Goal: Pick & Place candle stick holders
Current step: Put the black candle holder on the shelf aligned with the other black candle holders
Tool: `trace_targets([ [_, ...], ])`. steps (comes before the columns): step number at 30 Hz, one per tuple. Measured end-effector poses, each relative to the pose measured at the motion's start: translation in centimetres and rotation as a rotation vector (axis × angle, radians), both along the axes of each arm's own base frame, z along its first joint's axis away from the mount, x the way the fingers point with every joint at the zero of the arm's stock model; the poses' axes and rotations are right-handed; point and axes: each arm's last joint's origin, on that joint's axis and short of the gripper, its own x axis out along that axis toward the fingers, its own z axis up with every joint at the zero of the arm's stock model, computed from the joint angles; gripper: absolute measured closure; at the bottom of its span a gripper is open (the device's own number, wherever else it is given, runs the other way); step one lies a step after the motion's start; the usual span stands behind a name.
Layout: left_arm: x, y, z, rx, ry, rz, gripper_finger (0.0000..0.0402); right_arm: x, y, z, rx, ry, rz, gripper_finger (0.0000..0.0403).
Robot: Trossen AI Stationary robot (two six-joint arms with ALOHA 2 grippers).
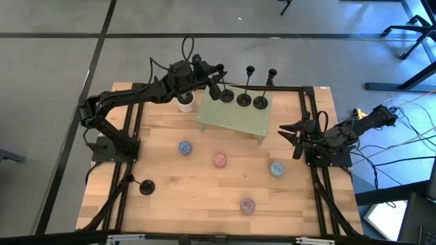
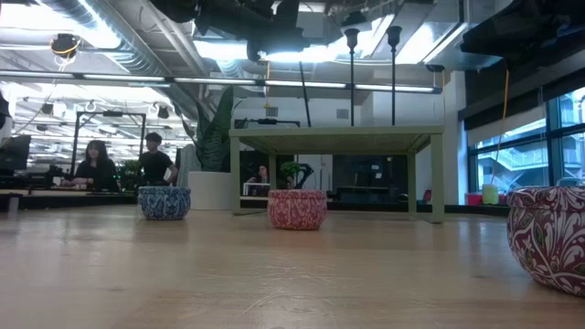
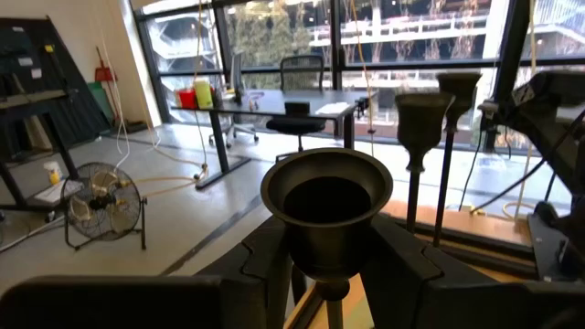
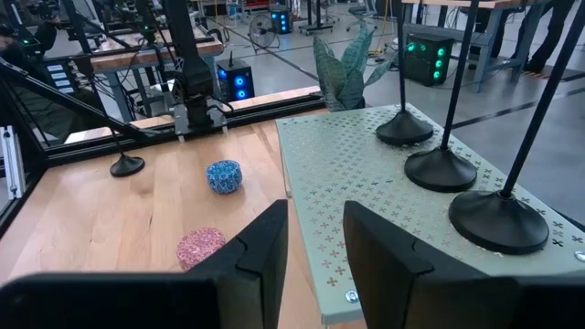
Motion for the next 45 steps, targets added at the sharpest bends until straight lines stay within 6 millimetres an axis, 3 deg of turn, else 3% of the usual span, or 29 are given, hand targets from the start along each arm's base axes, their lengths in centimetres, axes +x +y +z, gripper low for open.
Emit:
trace_targets([
  [32, -0.02, 0.01, -0.2, 0.033, 0.046, 0.002, 0.0282, 0.0, 0.0, 0.0, 0.0, 0.0, 0.0, 0.029],
  [45, 0.03, -0.33, -0.15, 0.033, 0.052, -0.009, 0.0246, 0.0, 0.0, 0.0, -0.001, 0.0, 0.0, 0.029],
])
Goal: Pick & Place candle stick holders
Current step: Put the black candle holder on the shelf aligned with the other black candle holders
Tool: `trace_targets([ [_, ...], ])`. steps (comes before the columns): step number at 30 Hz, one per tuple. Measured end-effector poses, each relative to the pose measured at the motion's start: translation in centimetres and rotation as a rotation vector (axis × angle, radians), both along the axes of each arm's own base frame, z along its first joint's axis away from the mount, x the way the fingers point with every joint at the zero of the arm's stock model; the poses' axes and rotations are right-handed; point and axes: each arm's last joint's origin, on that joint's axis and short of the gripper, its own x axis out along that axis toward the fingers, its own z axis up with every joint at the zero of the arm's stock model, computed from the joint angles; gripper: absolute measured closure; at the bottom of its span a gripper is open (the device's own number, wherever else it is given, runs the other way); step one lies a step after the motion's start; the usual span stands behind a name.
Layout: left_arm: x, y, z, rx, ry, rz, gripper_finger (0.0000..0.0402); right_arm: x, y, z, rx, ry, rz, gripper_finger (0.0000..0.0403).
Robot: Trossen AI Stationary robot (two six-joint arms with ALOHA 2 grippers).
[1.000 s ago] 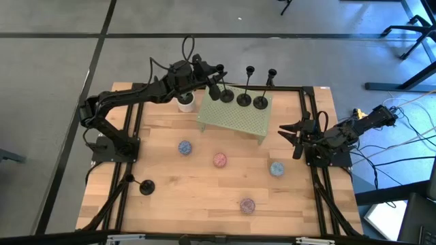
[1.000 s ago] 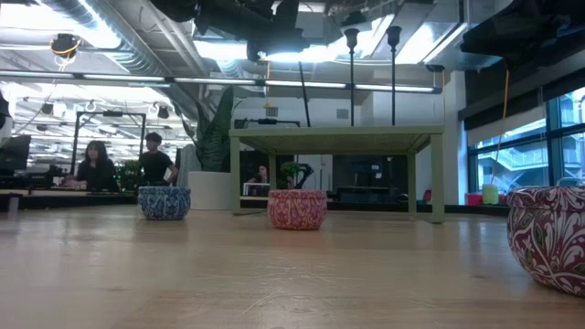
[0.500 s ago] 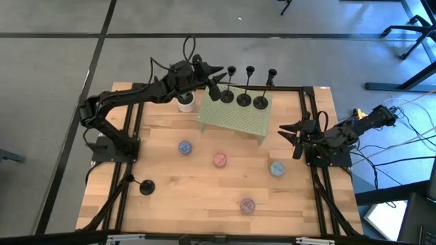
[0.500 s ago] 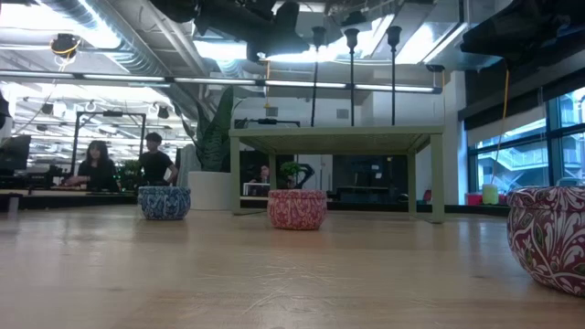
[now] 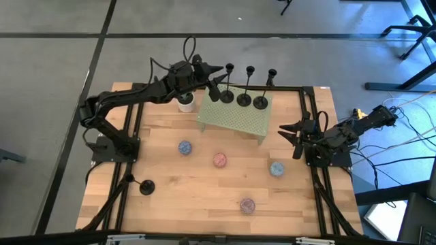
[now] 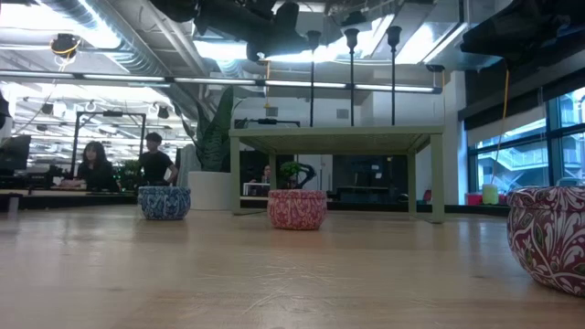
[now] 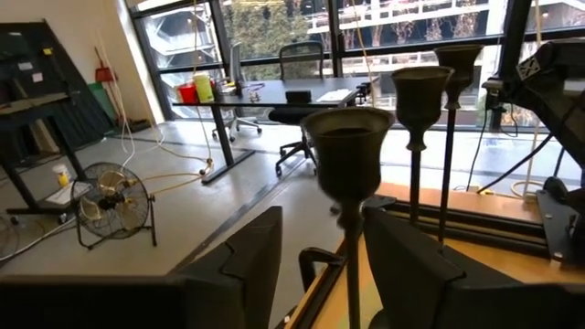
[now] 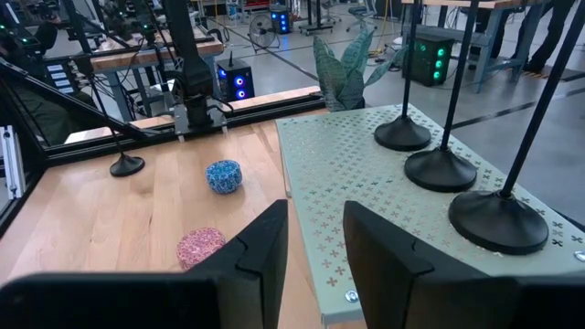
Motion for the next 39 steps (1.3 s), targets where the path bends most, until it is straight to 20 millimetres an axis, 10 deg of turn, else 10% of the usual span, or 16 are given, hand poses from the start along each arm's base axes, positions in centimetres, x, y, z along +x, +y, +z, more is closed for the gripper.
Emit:
trace_targets([
  [11, -4.0, -6.2, 4.0, -0.026, 0.062, -0.142, 0.024, 0.0, 0.0, 0.0, -0.022, 0.007, 0.005, 0.029],
  [22, -9.4, -13.9, 3.2, -0.061, 0.455, -0.654, 0.0252, 0.0, 0.0, 0.0, -0.015, 0.004, 0.004, 0.029],
  [39, -17.6, -17.9, 2.8, -0.56, 0.6, -0.499, 0.0259, 0.0, 0.0, 0.0, 0.035, -0.012, -0.007, 0.029],
])
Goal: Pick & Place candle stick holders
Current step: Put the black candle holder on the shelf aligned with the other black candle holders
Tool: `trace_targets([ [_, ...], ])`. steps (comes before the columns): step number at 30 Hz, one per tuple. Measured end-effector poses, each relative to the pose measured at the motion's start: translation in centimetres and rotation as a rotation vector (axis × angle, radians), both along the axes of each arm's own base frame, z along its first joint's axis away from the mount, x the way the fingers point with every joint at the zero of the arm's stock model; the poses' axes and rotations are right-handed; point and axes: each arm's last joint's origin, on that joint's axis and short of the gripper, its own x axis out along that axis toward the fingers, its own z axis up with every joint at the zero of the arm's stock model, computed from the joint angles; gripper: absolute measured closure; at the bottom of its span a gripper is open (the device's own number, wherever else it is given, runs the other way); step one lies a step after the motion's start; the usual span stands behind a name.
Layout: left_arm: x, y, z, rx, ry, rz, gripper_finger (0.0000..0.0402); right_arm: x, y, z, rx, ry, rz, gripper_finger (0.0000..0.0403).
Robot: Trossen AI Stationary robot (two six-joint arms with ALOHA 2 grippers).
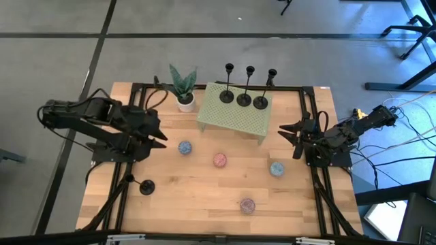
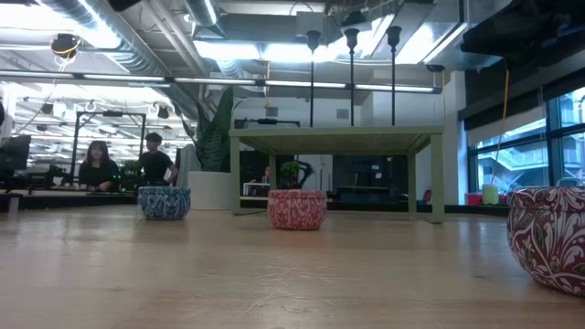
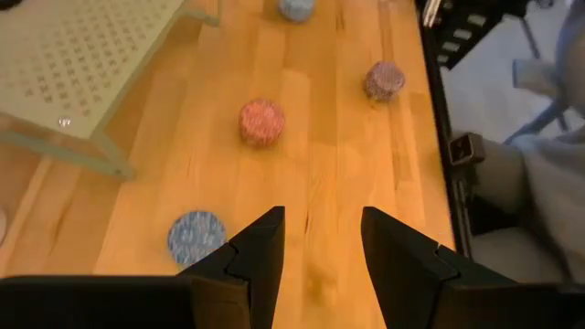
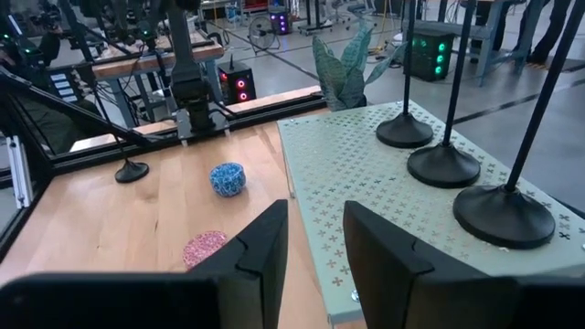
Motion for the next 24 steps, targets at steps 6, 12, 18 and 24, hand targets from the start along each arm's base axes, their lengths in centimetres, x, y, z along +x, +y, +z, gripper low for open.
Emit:
trace_targets([
  [6, -1.3, -0.8, -1.1, 0.037, 0.168, -0.057, 0.0259, 0.0, 0.0, 0.0, 0.003, -0.001, 0.0, 0.029],
  [12, -3.3, -1.4, -2.3, 0.008, 0.418, -0.127, 0.0259, 0.0, 0.0, 0.0, 0.003, 0.0, 0.002, 0.029],
  [18, -4.7, -1.8, -2.7, -0.03, 0.571, -0.089, 0.0259, 0.1, 0.1, -0.1, 0.018, 0.002, -0.002, 0.029],
  [24, -5.3, -2.7, -2.6, -0.151, 0.631, -0.077, 0.0259, 0.3, 0.2, -0.2, 0.01, 0.015, -0.001, 0.029],
])
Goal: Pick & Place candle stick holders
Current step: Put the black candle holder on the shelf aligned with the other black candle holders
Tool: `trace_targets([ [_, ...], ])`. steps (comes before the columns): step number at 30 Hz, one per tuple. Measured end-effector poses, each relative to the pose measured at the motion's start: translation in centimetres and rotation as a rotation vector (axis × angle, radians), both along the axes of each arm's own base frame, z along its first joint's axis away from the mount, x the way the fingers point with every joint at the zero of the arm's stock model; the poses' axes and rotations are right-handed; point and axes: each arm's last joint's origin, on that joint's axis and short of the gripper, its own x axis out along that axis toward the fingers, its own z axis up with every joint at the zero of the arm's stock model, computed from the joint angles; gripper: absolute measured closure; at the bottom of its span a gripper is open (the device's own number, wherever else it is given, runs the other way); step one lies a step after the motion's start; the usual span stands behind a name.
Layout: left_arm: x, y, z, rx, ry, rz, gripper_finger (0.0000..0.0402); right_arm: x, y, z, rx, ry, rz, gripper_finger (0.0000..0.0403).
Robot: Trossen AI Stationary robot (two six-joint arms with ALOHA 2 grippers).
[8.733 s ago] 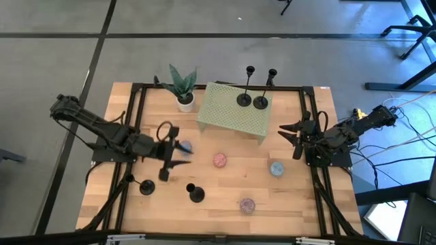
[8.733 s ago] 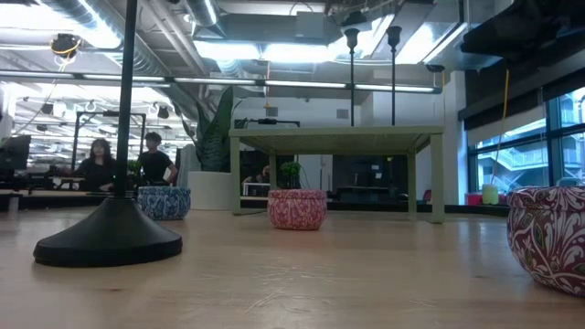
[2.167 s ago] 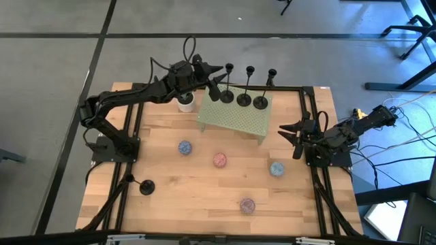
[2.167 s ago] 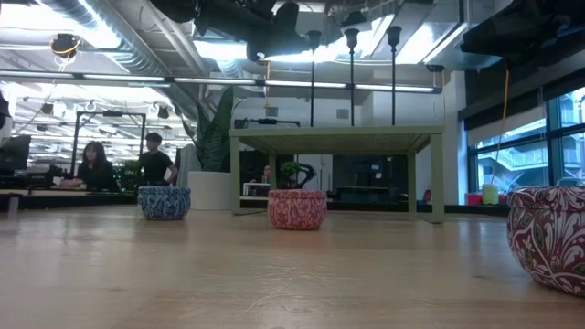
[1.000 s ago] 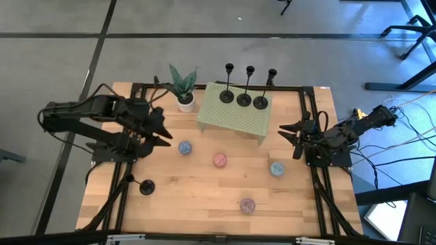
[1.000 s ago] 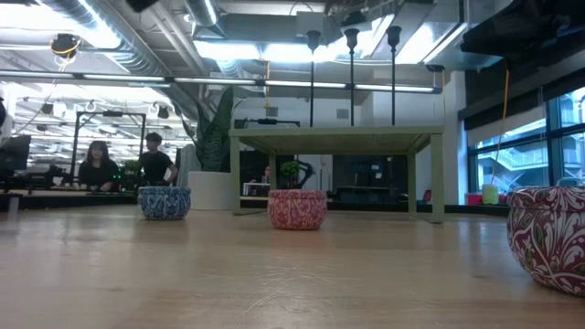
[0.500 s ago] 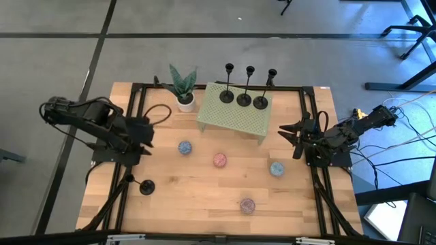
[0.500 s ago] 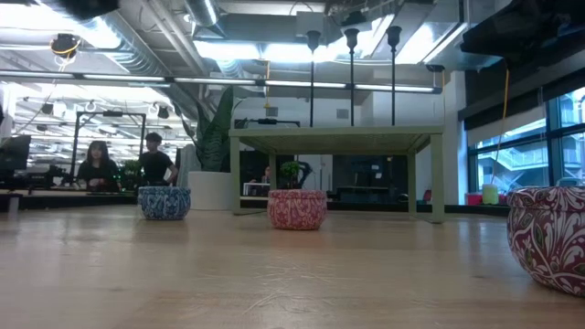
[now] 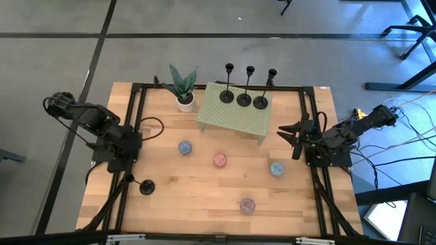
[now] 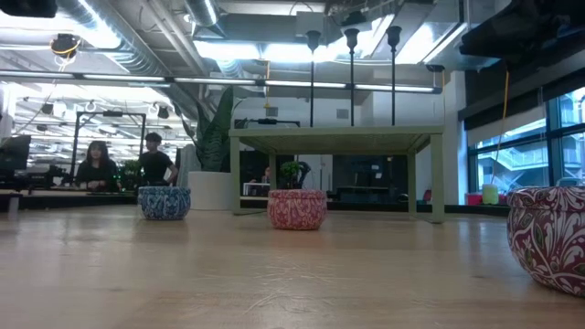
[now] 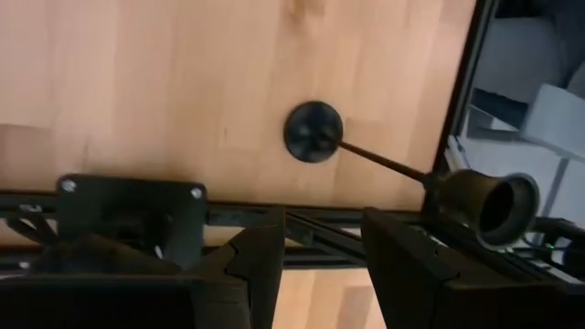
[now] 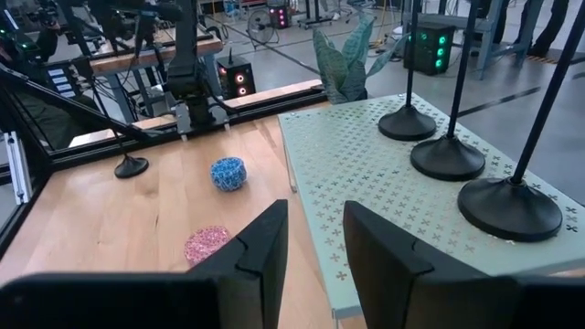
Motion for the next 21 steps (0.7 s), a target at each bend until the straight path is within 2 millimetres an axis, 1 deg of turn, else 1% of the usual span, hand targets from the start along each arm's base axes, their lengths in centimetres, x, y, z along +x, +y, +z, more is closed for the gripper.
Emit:
trace_targets([
  [5, -0.2, -0.8, -0.1, 0.035, 0.003, -0.02, 0.0259, 0.1, 0.1, -0.1, 0.0, 0.007, 0.01, 0.029],
  [10, -0.6, -1.6, -0.2, 0.055, 0.0, -0.089, 0.0259, 0.2, 0.1, -0.1, 0.002, 0.013, 0.025, 0.029],
  [15, -1.1, -2.2, -0.2, 0.087, -0.013, -0.087, 0.0259, 0.2, 0.1, -0.1, 0.002, 0.013, 0.025, 0.029],
  [21, -1.7, -2.8, -0.2, 0.129, -0.047, -0.028, 0.0259, 0.1, 0.1, -0.1, 0.002, 0.013, 0.026, 0.029],
])
